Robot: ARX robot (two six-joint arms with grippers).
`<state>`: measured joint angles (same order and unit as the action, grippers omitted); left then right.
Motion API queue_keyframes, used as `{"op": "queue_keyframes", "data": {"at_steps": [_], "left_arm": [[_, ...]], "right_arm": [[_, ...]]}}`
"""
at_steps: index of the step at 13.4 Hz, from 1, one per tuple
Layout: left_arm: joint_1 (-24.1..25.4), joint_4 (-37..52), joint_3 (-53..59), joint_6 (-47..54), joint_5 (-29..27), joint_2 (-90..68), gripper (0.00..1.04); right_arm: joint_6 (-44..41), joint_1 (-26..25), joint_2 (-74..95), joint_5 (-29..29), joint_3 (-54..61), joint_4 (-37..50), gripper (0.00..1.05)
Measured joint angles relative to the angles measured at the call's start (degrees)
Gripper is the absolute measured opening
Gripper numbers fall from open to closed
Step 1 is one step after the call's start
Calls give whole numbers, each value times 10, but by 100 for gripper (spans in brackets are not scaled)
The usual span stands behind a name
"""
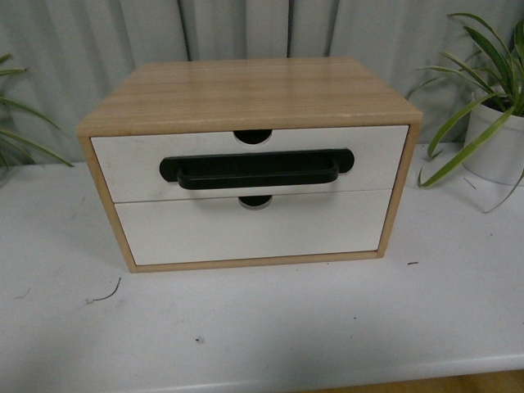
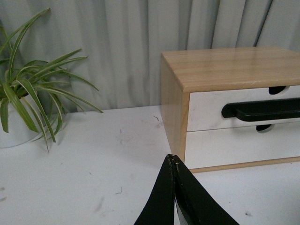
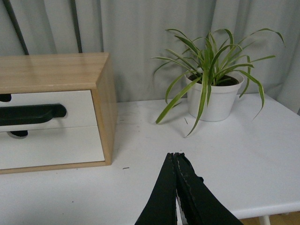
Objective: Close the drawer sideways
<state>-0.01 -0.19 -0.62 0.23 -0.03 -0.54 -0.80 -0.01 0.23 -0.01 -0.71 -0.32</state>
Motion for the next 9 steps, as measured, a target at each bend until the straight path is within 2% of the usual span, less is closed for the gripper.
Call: {"op": "queue_keyframes", "data": {"at_steps": [2,3,5,8,9], "left_arm": [[0,0,0,-1,0,0,2],[0,0,0,-1,0,0,15],[0,0,0,-1,0,0,47],[0,0,0,-1,0,0,83],[0,0,0,0,0,0,98]], "right_arm": [[0,0,0,0,0,1,2],[0,0,0,0,0,1,10],[0,0,0,0,0,1,41],[0,0,0,0,0,1,78],[0,0,0,0,0,1,98]]}}
